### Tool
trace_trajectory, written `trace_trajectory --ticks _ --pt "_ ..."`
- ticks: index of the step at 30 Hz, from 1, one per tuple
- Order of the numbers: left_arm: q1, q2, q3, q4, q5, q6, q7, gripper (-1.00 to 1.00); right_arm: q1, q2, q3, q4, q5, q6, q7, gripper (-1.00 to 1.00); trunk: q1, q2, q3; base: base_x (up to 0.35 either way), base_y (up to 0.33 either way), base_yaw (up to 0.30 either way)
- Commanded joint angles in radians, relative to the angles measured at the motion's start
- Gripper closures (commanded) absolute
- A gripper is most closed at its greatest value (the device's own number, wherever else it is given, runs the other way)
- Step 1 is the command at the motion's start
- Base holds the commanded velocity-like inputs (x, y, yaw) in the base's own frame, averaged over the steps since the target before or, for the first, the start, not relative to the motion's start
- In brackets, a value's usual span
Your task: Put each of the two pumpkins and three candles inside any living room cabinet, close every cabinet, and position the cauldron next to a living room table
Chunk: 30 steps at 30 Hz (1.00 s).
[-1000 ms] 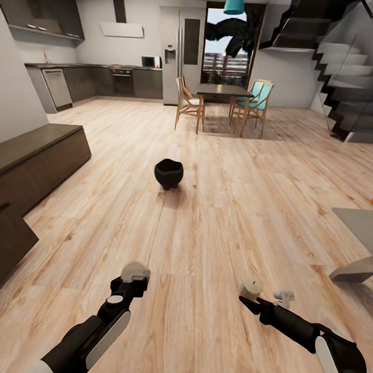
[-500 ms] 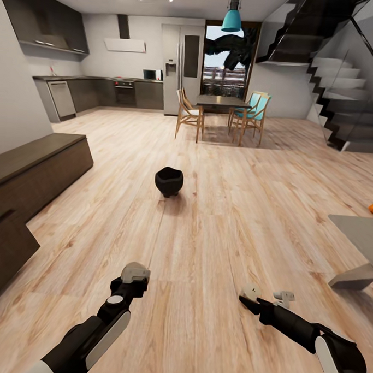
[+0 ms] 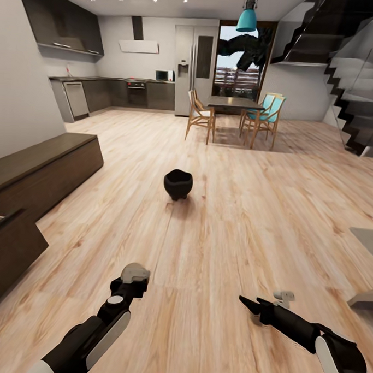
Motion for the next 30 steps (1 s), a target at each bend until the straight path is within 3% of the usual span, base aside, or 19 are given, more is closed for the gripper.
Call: trace_trajectory --ticks 1,11,27,30 --pt "-0.001 0.001 -0.004 -0.002 0.006 0.003 0.009 1.00 0.000 0.000 -0.001 0.000 -0.005 0.007 0.001 -1.00 0.000 0.000 -0.001 0.291 -0.139 0.009" --pt "-0.001 0.001 -0.004 -0.002 0.006 0.003 0.009 1.00 -0.001 0.000 -0.001 0.000 -0.005 0.007 0.002 -1.00 0.000 0.000 0.000 0.269 -0.191 -0.096" --pt "-0.001 0.000 -0.003 0.001 0.005 0.004 0.010 1.00 -0.001 0.000 -0.001 0.000 -0.005 0.006 -0.001 -1.00 0.000 0.000 0.000 0.026 -0.027 -0.005" --pt "-0.001 0.001 -0.003 0.001 0.005 0.004 0.011 1.00 -0.001 0.000 -0.001 0.001 -0.005 0.006 -0.028 -1.00 0.000 0.000 0.000 0.144 -0.147 0.000"
